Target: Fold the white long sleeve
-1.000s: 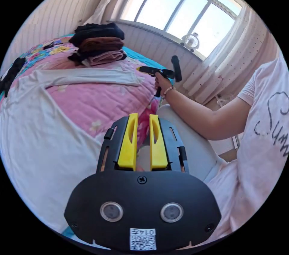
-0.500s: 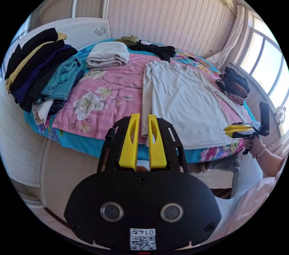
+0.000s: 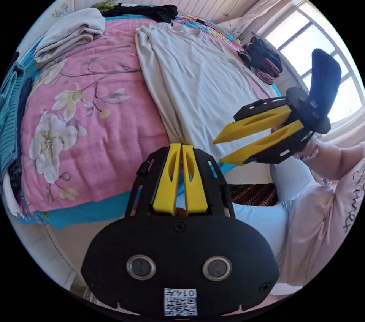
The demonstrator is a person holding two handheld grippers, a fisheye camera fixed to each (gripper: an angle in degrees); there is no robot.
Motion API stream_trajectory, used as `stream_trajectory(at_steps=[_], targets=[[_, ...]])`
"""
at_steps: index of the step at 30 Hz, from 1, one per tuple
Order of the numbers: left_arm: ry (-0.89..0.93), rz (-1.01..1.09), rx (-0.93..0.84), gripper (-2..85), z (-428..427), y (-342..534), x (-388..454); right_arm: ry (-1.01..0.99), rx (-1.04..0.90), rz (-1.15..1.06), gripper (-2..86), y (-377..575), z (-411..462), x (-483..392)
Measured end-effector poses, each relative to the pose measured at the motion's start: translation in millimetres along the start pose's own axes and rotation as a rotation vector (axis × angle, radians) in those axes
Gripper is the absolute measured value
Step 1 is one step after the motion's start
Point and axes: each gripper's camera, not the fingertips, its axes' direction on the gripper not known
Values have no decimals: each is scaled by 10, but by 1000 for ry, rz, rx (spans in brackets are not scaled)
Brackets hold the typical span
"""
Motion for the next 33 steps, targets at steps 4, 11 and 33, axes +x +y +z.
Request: stream_trajectory(at_steps=[4,11,33], targets=[[22,-54,140,-10,-309,206,-396,12,-13,-7,67,239,419,8],[-164,-178,215,-10,-466,565,-1248,35,-10,-33,73,443,1216,37],[-62,-337,247,46,672,1027,-2230,204,-23,-49,88,1308,3105,461]])
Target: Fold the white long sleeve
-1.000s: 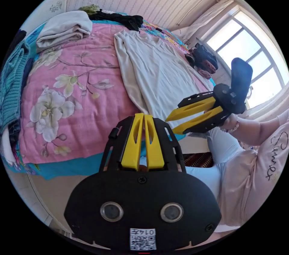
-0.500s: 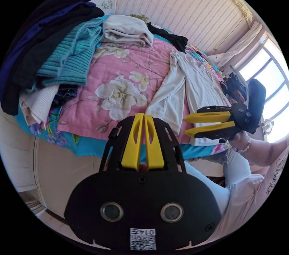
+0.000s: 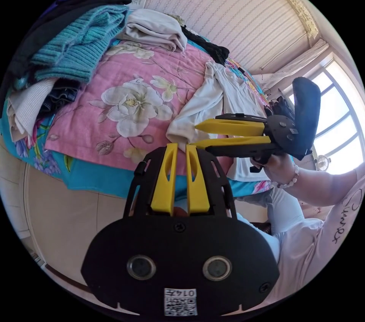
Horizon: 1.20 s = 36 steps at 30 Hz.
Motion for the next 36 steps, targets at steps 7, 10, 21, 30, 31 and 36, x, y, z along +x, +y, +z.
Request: stream_trajectory(at_steps=[7,10,21,30,31,36], targets=[[-2,-5,14,76,225,29,-41,28,-56,47,41,466,80,280],[-3,50,10,101,317,52,54,25,-12,74,38,942,-173,434],[-12,167,-81,68,748,-17,224,-55,-42,186,40,2071,-64,832],[-20,109,158,-9,501,62,151,-133,-13,166,22,2229,88,931],[-29,106,174,-9,448,44,134,-152,6,164,20,2214,98,931],[-228,103,268,-10,30,-261,74,-241,63,130,2,1680,372,814]])
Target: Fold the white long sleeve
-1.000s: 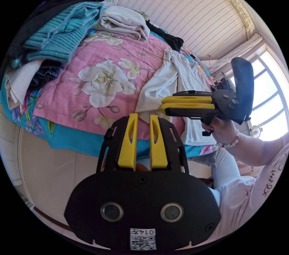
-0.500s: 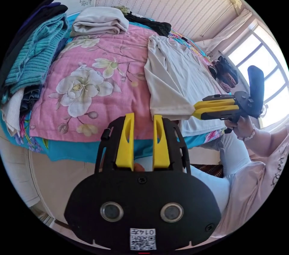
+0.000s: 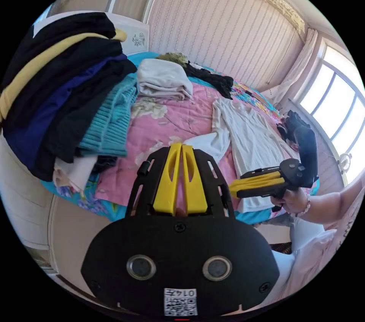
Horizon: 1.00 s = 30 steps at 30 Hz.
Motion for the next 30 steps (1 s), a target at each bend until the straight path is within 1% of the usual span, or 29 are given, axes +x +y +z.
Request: stream_trajectory(at_steps=[2,4,6,9,11,13,17,19,20,23,25,28,30], targets=[[-39,1,13,-10,-36,-146,-48,-38,-2,-22,0,-196,178,-62],[-80,16,-27,-9,14,-280,-97,-44,-13,-36,-1,-368,333,-116],[-68,28,-69,-9,92,-366,-162,-55,-19,-48,-1,-505,421,-164],[-89,15,-154,-5,346,-286,-269,-16,12,-58,3,-435,364,-156],[-64,-25,-202,3,510,-178,-356,30,-5,-51,8,-320,356,-70],[-48,-70,-230,40,579,-66,-411,51,-28,-40,17,-198,334,62],[-61,-115,-125,64,261,281,-373,93,-35,-55,47,-97,96,396],[-68,-159,-91,67,154,474,-365,116,-22,-80,52,-202,-35,515],[-43,-170,-71,69,150,597,-343,127,-22,-98,55,-329,-99,580],[-10,-165,-120,89,397,748,-244,151,-21,-162,60,-755,-180,645],[-3,-152,-148,108,567,747,-177,171,-29,-217,63,-1040,-136,603],[-32,-146,-95,116,635,688,-109,156,-73,-297,69,-1474,122,435],[-18,-136,-71,118,641,643,-99,121,-102,-354,77,-1729,436,223]])
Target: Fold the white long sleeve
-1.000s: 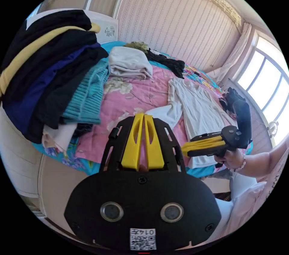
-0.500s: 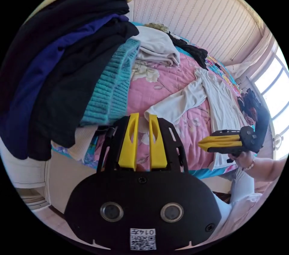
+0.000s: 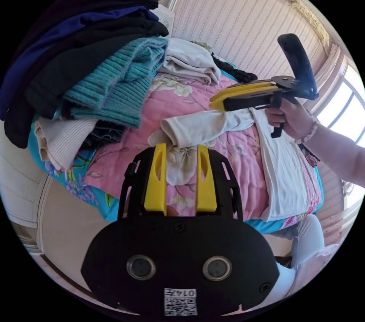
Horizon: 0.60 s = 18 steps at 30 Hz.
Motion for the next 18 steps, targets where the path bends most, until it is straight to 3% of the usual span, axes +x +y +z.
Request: stream_trajectory(at_steps=[2,5,15,18], targets=[[-11,22,10,121,-4,-3,11,-54,1,-21,77,-224,196,-130],[-8,57,16,126,-22,31,-2,-17,-153,-75,25,-468,563,-293],[59,246,84,161,-93,-41,55,-145,32,77,2,-519,-391,228],[120,296,112,114,-84,-127,80,-274,66,93,4,-587,-607,403]])
